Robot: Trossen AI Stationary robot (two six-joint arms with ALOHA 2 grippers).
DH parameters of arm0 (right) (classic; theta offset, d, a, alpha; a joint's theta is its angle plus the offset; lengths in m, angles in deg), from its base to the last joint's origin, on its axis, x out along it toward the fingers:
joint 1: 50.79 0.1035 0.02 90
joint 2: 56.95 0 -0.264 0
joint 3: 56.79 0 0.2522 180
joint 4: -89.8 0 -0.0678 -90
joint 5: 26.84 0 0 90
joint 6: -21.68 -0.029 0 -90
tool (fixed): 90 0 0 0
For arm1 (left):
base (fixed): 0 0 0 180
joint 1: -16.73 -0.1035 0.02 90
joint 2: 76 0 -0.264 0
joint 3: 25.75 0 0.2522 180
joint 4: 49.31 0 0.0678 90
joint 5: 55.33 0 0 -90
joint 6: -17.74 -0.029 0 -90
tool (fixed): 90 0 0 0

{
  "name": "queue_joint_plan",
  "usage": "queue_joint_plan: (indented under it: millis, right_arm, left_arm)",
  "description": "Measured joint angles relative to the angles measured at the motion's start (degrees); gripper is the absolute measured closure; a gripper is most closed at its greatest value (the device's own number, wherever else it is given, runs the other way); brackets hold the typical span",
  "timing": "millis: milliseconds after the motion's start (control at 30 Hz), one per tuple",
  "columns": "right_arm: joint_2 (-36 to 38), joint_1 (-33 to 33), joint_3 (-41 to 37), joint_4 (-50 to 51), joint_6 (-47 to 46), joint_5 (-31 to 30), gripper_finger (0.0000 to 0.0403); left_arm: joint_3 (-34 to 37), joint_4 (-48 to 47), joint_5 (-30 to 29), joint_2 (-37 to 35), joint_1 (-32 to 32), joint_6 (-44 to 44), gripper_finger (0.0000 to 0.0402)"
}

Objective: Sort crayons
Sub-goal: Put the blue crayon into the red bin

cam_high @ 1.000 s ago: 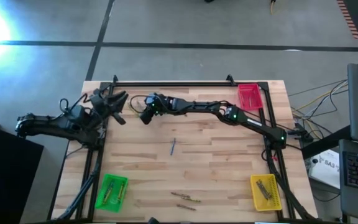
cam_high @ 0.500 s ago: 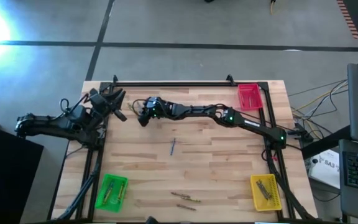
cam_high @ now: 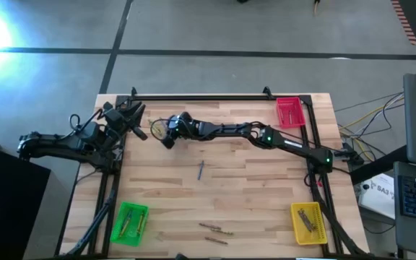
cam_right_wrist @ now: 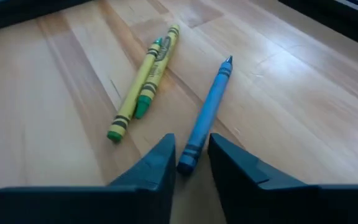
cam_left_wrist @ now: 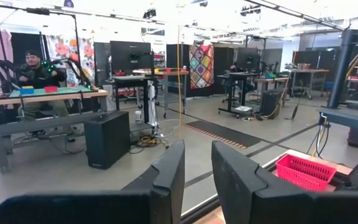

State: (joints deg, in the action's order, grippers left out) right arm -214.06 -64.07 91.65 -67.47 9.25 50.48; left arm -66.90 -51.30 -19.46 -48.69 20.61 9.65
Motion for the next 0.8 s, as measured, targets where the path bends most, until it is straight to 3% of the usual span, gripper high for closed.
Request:
queue_joint_plan:
  millis: [200, 467, 800]
  right_arm:
    - [0.57, 0.55, -0.07, 2.25, -2.77, -0.46, 0.0382]
    - [4.01, 1.81, -0.16, 14.93, -7.53, 4.61, 0.0383]
    - [11.07, 6.48, -0.62, 33.84, -5.33, 2.99, 0.0384]
  left_arm:
    - [0.0, 0.0, 0.0, 0.34, 0.0, -0.02, 0.0338]
    - [0.0, 0.0, 0.01, 0.48, 0.0, -0.88, 0.0338]
    - [-0.02, -0.15, 0.31, 0.35, 0.02, -3.65, 0.0338]
